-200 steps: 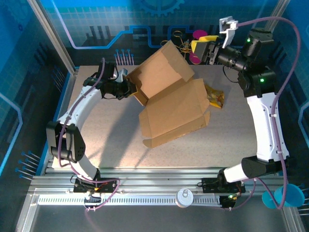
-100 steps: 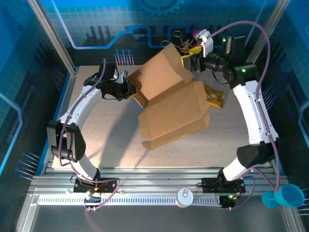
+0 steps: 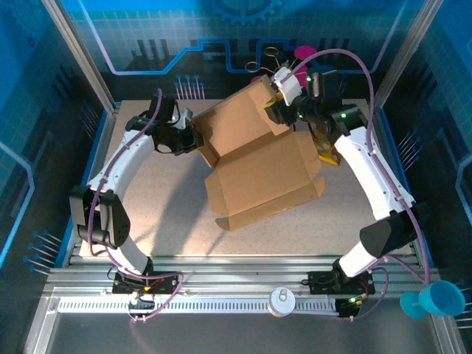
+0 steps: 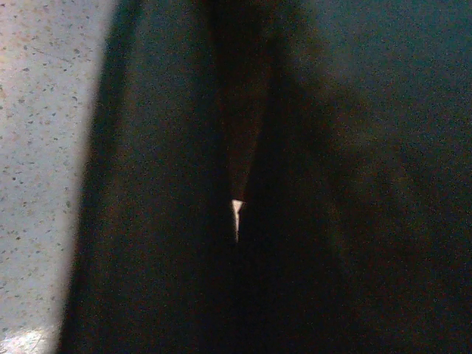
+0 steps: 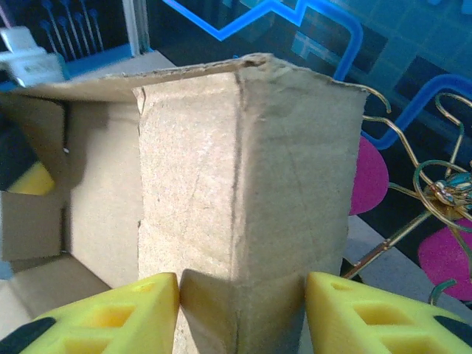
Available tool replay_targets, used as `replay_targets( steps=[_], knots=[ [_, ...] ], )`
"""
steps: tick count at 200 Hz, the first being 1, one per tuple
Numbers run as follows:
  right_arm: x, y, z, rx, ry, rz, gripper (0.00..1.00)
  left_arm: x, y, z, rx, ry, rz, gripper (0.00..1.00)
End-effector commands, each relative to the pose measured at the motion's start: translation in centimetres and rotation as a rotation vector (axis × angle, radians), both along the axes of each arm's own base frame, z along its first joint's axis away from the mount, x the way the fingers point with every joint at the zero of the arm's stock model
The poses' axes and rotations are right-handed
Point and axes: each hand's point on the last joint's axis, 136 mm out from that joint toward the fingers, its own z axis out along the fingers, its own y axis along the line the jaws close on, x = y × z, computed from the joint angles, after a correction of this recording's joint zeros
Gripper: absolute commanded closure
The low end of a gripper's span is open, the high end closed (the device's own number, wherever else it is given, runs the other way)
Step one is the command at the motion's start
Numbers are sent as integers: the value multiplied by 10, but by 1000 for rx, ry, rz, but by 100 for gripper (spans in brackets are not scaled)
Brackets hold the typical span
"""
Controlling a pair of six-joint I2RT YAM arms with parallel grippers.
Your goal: Fold the paper box
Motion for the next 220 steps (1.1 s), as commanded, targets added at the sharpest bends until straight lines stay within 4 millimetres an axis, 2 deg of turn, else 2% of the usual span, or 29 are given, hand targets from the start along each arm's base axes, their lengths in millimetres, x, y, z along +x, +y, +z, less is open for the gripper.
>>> replay_targets(
  steps=[1, 45, 92, 128, 165, 196, 220],
  knots=[
    [5, -4, 11, -78, -99, -58, 50, -4, 0, 32, -4, -82, -28, 100],
    [17, -7, 12, -126, -128, -100, 47, -7, 3, 36, 15, -93, -27, 100],
    [29, -2, 1, -164, -119, -121, 49, -8, 6, 38, 26, -95, -22, 100],
    [34, 2, 5, -182, -148, -153, 72, -9, 8, 38, 42, -90, -8, 100],
    [36, -1, 8, -220, -179, -208, 83, -10, 12, 40, 95, -71, 22, 100],
    [42, -8, 7, -272, -207, -296, 100, -12, 17, 39, 164, -28, 95, 100],
    [45, -15, 10, -318, -250, -396, 100, -14, 29, 43, 234, -6, 185, 100]
  ],
)
